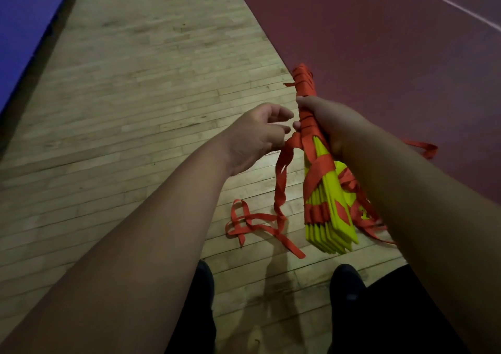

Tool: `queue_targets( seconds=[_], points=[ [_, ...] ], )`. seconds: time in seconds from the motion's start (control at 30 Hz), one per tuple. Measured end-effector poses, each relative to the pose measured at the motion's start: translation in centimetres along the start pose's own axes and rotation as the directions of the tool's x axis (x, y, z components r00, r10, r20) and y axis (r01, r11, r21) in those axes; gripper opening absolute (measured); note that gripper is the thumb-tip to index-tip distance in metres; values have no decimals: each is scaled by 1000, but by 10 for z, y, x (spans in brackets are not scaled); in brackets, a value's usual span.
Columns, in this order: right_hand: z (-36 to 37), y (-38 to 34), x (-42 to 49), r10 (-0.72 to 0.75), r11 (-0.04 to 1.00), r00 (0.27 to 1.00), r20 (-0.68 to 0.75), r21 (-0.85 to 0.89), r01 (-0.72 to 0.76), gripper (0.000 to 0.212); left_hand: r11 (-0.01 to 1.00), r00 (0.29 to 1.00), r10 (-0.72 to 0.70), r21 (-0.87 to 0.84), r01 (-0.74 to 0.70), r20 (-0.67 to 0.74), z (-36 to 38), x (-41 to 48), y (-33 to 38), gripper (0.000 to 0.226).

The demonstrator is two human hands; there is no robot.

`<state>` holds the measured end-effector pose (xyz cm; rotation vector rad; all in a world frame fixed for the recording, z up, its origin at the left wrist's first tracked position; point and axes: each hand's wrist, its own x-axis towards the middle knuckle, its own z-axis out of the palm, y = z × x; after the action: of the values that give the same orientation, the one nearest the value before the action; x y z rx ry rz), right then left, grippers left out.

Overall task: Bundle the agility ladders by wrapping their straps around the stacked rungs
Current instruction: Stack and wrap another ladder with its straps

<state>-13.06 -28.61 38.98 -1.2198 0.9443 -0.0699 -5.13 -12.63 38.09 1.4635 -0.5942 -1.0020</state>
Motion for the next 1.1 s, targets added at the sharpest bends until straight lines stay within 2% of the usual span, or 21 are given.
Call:
queue_targets(
  seconds=[0.1,0.27,0.33,0.47,0.6,0.7,0.83,0.97,1.1],
  points=[
    [1,0,0,-4,1000,1000,1,28,4,39,997,999,-20,-81,18,-27,6,0,0,62],
    [1,-2,0,20,999,1000,-6,39,-19,37,992,994,-106,-70,104,-13,9,-4,1,70],
    [1,-4,0,31,999,1000,-7,43,-30,36,990,992,-127,-59,128,21,8,-5,3,57],
    [-2,-4,3,20,999,1000,-15,38,-20,44,990,989,-133,57,130,59,9,-10,9,16],
    [-4,-3,1,14,1000,1000,-1,-11,-15,37,969,970,-228,122,216,89,5,-17,15,18],
    [-3,-1,0,-17,998,1000,-17,-61,16,40,960,965,-228,198,200,128,-2,-20,19,23],
    [-1,-1,0,-65,995,998,-15,-74,64,28,905,964,-247,380,191,104,-8,-21,20,23],
    [-3,-2,1,-44,998,999,26,-31,45,29,862,945,-324,427,274,47,-6,-23,18,26],
    [-8,-3,0,-12,987,993,120,162,-8,27,854,934,-356,409,320,14,-2,-22,16,24]
  ],
)
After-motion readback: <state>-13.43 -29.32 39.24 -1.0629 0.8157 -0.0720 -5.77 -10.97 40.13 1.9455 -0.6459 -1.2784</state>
